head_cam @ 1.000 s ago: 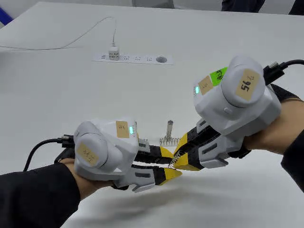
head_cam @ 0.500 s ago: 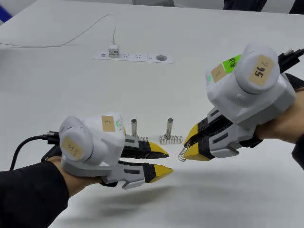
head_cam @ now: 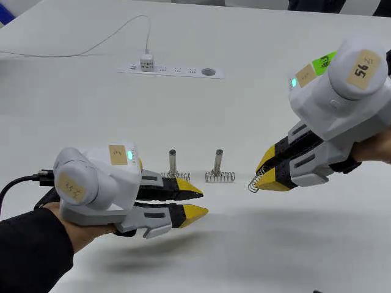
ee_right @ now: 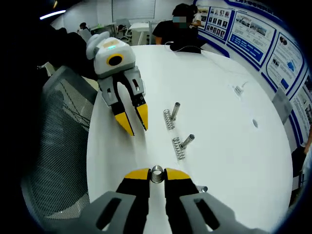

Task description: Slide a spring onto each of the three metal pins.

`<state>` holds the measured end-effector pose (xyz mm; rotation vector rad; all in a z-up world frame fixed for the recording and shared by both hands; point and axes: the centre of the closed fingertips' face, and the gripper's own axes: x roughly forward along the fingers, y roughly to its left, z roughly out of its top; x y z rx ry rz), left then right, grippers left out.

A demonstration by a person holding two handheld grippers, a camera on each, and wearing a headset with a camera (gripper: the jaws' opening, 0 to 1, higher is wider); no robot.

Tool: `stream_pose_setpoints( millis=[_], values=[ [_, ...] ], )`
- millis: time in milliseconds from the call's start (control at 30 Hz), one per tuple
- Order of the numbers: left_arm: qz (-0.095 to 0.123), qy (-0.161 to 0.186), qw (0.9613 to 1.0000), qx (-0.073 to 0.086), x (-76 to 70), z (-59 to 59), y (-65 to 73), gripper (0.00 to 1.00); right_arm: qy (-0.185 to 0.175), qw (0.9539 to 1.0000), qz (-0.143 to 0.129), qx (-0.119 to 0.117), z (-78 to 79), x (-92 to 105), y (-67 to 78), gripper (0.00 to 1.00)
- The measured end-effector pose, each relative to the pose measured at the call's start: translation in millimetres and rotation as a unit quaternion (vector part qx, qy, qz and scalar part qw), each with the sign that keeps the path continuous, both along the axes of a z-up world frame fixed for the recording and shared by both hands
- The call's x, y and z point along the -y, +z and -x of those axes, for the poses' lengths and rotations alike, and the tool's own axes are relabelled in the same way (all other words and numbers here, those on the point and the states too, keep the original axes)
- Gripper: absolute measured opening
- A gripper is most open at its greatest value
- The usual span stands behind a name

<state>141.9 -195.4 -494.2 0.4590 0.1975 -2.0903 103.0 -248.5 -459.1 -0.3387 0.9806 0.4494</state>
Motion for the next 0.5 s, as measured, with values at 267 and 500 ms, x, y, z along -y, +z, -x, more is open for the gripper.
stream_pose_setpoints(
  millis=[267,500],
  values=[
    [0.001,0.018,0.9998,-0.004,-2.6,-8.5,0.4,0.18,-0.019,0.9997,0.015,-0.004,4.7,20.9,6.0,0.12],
    [0.003,0.028,0.9996,-0.006,-3.7,-13.3,1.4,0.25,-0.029,0.9993,0.023,-0.006,6.2,31.1,10.5,0.12]
  ],
)
